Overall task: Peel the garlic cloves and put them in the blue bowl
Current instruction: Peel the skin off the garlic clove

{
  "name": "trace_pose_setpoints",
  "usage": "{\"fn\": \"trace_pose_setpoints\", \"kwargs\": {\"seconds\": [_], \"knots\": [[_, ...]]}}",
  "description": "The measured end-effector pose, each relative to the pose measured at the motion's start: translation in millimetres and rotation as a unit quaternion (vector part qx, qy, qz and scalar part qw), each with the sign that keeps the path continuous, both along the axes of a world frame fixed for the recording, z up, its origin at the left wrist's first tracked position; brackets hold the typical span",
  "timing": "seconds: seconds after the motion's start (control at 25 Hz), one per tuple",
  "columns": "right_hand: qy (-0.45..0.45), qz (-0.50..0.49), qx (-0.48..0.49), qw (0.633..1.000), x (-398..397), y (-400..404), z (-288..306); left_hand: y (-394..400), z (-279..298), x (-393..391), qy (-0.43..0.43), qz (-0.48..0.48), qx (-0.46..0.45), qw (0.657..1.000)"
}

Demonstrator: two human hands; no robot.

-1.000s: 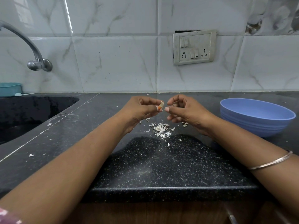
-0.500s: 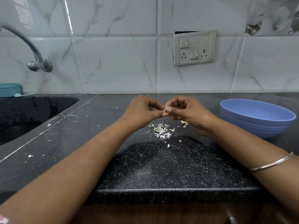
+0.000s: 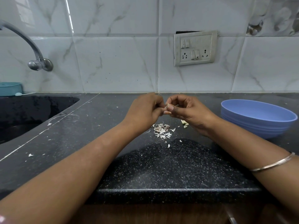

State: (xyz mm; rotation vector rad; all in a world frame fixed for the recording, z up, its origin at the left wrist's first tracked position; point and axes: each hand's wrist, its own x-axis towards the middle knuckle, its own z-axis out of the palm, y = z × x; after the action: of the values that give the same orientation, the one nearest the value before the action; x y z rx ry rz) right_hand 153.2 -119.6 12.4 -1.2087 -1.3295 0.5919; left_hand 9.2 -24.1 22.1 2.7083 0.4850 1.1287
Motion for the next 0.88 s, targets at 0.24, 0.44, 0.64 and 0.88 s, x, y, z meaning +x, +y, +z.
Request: {"fn": "trace_pose_setpoints", "kwargs": {"seconds": [0.24, 0.44, 0.64, 0.88], "knots": [[-0.006, -0.003, 0.017, 1.0, -2.0, -1.8, 1.1, 3.8, -0.8, 1.6, -0.027, -0.079, -0.141, 0.986], [0.015, 0.003, 0.021, 1.0, -2.4, -2.4, 1.5, -0.4, -0.3, 0.9, -0.054, -0.145, -0.283, 0.947], [0.017, 0.006, 0.022, 1.0, -0.7, -3.0, 1.9, -0.4, -5.0, 0.6, -0.073, -0.187, -0.411, 0.889], [0.069, 0.032, 0.033, 0.997, -1.1, -2.4, 2.0, -1.0, -4.1, 1.0, -0.074, -0.209, -0.52, 0.825]]}}
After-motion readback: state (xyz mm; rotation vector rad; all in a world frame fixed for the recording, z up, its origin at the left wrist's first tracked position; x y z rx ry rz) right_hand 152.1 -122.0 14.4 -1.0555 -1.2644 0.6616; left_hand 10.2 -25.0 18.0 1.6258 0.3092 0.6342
